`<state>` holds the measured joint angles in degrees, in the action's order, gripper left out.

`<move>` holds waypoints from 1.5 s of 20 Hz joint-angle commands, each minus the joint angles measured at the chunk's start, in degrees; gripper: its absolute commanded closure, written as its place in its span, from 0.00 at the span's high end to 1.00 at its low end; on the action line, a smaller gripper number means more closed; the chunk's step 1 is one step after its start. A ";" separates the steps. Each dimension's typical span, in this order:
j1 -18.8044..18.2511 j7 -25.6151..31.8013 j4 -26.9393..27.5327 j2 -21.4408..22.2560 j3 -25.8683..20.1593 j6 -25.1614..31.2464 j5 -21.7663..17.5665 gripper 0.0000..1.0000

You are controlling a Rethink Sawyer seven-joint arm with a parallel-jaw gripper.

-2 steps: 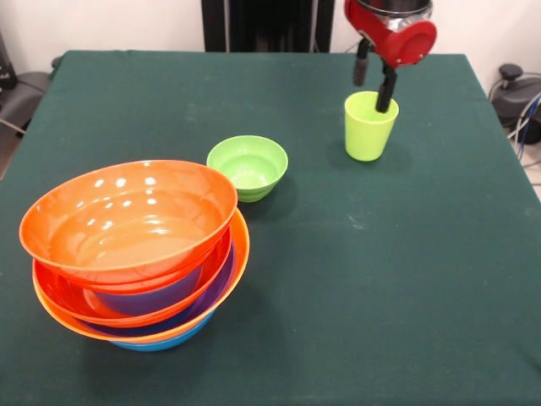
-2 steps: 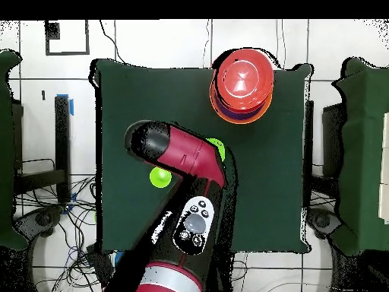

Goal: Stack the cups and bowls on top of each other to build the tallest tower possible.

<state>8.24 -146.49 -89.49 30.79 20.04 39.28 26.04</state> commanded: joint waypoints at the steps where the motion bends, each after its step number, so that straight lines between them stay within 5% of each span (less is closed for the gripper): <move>1: 0.72 -12.97 -5.79 -2.70 -3.65 -0.08 2.31 1.00; 30: 0.18 -11.21 -7.46 -10.39 -8.16 -15.94 9.35 1.00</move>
<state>8.71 -146.86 -94.01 24.67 19.64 27.96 33.15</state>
